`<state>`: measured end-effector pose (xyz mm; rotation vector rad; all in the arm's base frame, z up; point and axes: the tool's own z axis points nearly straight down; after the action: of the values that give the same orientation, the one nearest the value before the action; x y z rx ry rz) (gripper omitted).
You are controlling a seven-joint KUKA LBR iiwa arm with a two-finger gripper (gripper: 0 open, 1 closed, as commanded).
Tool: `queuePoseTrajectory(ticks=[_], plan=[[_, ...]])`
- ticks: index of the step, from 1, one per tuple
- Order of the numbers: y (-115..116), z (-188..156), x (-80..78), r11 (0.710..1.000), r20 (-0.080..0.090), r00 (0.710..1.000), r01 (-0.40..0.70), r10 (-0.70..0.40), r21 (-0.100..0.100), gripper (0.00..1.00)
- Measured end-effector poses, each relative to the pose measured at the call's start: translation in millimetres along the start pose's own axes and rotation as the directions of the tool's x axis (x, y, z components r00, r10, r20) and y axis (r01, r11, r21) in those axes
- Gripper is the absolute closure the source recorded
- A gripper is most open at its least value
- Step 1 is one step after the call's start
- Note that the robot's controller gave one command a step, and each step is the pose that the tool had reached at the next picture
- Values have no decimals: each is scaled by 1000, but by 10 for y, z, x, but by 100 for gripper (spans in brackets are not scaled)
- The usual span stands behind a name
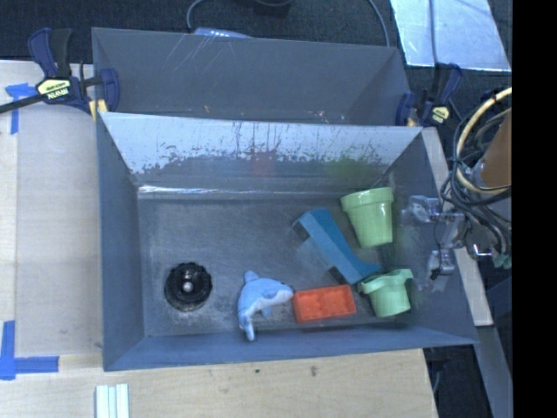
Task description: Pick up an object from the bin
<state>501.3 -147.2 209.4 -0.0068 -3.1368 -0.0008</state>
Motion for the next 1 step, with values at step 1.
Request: queuePoseTrajectory(ticks=[1], plan=[[7,-45,-17,1000,8,1000,3,-3,2,0]])
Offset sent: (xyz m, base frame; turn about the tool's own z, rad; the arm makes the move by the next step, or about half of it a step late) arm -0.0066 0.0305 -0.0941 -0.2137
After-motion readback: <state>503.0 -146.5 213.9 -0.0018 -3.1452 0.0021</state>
